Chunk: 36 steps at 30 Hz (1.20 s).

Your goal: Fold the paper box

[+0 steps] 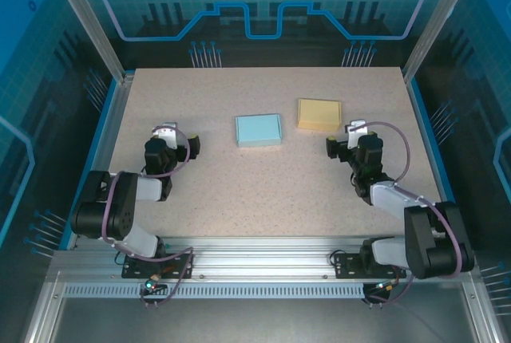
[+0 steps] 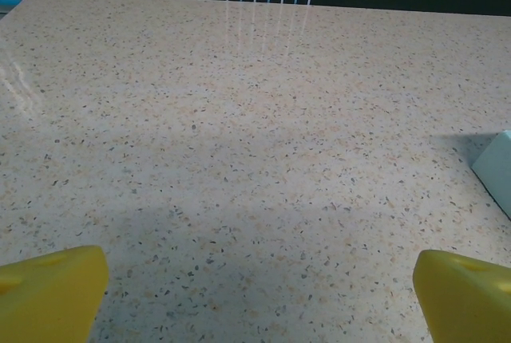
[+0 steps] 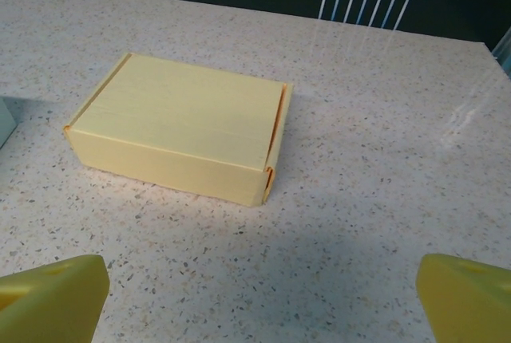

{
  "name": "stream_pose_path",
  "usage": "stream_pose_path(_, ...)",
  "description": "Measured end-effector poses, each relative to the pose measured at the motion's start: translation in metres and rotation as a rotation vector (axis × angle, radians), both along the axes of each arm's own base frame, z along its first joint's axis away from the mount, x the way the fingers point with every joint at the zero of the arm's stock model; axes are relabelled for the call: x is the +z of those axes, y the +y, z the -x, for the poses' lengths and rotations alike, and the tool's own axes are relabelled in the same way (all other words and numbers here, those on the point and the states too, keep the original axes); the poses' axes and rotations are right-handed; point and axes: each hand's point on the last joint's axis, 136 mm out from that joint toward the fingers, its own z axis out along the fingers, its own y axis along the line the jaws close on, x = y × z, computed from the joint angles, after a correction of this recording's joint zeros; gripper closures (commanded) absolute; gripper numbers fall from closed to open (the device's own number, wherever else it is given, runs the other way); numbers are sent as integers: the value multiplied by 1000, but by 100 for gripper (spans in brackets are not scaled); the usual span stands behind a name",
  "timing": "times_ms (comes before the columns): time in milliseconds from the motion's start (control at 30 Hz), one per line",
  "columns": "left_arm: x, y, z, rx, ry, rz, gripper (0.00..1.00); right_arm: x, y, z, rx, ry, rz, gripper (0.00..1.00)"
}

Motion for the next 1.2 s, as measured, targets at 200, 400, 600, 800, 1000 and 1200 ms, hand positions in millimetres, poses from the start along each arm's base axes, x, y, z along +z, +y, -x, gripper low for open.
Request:
stream_pose_path(200, 0, -1, 0, -4, 1, 8, 1, -17, 6, -5, 32, 28, -10, 0)
stream_pose_path(400, 0, -1, 0, -4, 2, 8, 1, -38, 13, -9, 70, 73, -16, 0)
stream_pose_path(600, 0, -1, 0, -4, 2, 8, 1, -37, 5, -14, 63, 52, -34, 0)
stream_pose_path(800, -1, -1, 0, -4, 5, 8, 1, -31, 2, -17, 41, 23, -42, 0)
stream_pose_path(1000, -2, -1, 1, -4, 9, 9, 1, -30, 0, -18, 32, 17, -40, 0)
stream_pose_path(1200, -2, -1, 1, -4, 9, 8, 1, -30, -1, -18, 25, 17, -40, 0)
